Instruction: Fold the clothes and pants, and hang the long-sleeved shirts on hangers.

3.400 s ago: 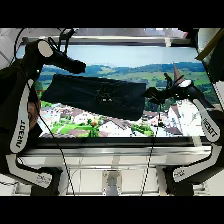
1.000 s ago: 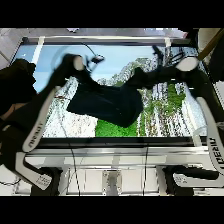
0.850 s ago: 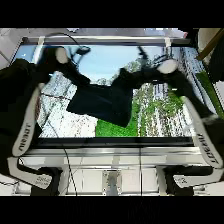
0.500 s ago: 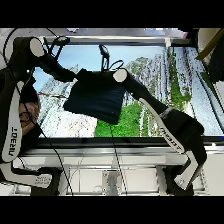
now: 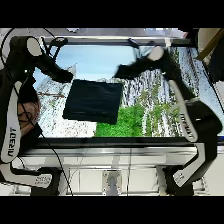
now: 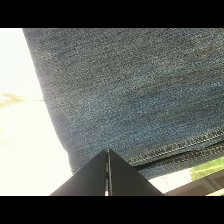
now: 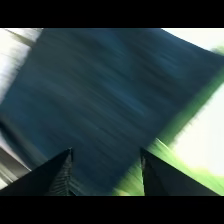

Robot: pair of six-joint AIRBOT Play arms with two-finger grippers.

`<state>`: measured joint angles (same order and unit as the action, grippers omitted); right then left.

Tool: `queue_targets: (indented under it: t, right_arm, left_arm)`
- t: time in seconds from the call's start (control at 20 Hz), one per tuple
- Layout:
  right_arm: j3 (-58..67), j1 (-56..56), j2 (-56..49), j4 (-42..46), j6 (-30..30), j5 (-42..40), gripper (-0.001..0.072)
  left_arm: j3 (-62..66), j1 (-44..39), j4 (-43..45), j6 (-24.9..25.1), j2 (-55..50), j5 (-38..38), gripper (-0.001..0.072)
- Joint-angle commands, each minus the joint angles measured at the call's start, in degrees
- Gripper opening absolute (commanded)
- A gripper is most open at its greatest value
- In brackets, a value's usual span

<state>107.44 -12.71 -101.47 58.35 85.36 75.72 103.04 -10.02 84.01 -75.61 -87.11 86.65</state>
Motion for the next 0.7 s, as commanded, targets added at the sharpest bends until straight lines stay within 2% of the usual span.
queue_targets:
  t: [0.0, 0.1, 0.15, 0.2, 0.25, 0.35, 0.4, 0.65]
  right_arm:
    - [-14.4, 7.7, 6.6, 2.8, -0.1, -0.9, 0.0577]
    - [-27.8, 7.9, 8.2, -6.4, 1.2, -17.1, 0.0628]
    - [-32.9, 7.8, 7.3, -15.2, 0.7, -22.5, 0.0627]
    - [-36.2, 7.8, 5.6, -24.4, -2.4, -24.2, 0.0626]
    - [-38.3, 7.8, 3.2, -33.5, -8.0, -23.2, 0.0626]
    - [-39.0, 7.2, -1.4, -43.8, -14.6, -19.5, 0.0631]
    - [-39.0, 6.6, -3.0, -46.5, -14.8, -19.3, 0.0708]
    - [-38.7, 1.4, -5.3, -47.7, -15.6, -21.9, 0.0705]
  left_arm:
    - [0.0, 0.0, 0.0, 0.0, 0.0, 0.2, 0.0014]
    - [0.0, 0.0, 0.0, -0.7, 0.0, 0.0, 0.0014]
    - [0.0, 0.0, -0.4, -1.6, 0.0, -0.3, 0.0014]
    - [0.0, 0.0, -0.8, -1.6, 0.0, -0.2, 0.0014]
    - [0.0, 0.0, -0.9, -1.6, 0.0, -0.2, 0.0015]
    - [0.0, 0.0, -0.9, -1.6, 0.0, -0.2, 0.0014]
    - [0.0, 0.0, -0.9, -1.6, 0.0, -0.2, 0.0014]
    - [0.0, 0.0, -0.9, -1.6, 0.0, -0.2, 0.0014]
